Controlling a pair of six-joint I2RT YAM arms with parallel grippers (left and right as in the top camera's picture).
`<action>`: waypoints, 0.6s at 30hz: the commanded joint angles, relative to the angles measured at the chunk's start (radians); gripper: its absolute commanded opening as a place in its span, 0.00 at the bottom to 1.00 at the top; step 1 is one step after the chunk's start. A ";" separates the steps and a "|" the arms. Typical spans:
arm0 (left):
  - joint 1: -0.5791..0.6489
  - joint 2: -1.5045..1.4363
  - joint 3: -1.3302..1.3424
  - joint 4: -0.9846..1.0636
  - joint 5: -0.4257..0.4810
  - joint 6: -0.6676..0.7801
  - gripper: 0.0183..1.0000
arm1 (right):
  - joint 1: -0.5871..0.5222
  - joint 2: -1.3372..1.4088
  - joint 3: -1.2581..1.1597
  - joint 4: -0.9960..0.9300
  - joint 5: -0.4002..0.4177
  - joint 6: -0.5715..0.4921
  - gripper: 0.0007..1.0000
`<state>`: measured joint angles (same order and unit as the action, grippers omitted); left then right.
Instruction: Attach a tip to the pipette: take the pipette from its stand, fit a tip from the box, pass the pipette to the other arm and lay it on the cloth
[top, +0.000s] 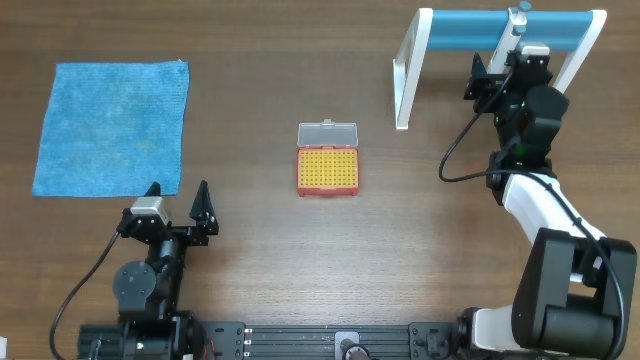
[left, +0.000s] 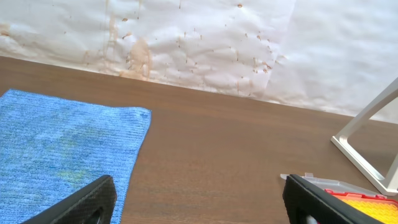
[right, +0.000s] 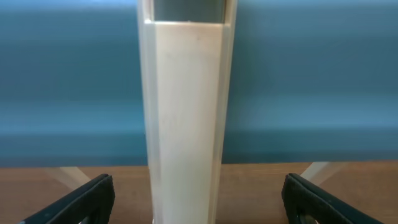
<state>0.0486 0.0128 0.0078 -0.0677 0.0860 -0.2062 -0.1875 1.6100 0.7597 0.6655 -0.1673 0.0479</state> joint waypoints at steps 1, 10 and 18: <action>-0.003 -0.006 -0.002 -0.007 -0.004 0.006 0.87 | 0.010 0.040 0.031 0.000 -0.002 0.007 0.87; -0.003 -0.006 -0.002 -0.007 -0.004 0.006 0.86 | 0.010 0.040 0.031 -0.006 -0.002 0.008 0.09; -0.003 -0.006 -0.002 -0.007 -0.004 0.006 0.87 | 0.010 0.035 0.031 -0.006 -0.003 0.031 0.08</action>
<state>0.0486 0.0128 0.0078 -0.0681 0.0860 -0.2062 -0.1867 1.6421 0.7700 0.6559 -0.1677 0.0509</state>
